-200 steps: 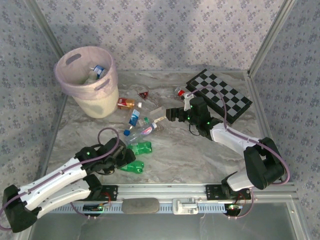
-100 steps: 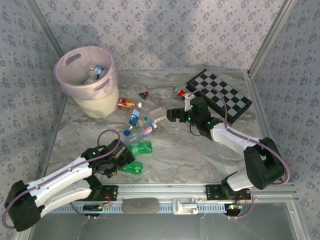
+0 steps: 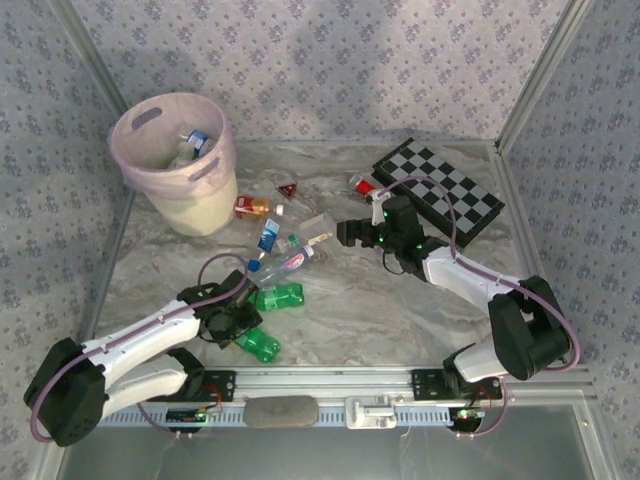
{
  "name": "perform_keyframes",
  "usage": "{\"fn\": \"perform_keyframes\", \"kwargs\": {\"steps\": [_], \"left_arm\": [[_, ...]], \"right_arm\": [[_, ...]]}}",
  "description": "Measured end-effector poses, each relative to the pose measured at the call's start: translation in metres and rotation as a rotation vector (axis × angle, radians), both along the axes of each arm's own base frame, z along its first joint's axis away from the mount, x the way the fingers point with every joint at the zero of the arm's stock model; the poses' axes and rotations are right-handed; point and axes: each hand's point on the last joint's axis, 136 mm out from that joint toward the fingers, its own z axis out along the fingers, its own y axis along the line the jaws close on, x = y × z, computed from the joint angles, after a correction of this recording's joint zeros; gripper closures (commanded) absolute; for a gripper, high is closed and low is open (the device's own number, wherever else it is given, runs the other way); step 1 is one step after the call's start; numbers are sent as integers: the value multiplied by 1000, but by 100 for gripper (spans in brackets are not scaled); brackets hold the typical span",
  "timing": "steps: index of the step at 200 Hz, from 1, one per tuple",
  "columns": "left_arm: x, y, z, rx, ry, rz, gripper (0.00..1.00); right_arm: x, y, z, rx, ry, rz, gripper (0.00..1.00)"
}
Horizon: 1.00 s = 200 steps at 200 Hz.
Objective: Put the plastic bottles in the bin
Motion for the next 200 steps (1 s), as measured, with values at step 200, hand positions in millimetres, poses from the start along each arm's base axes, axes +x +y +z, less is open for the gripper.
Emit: {"fn": "perform_keyframes", "kwargs": {"steps": [200], "left_arm": [[191, -3, 245, -9, -620, -196, 59]], "right_arm": [[4, -4, -9, 3, 27, -4, 1]]}}
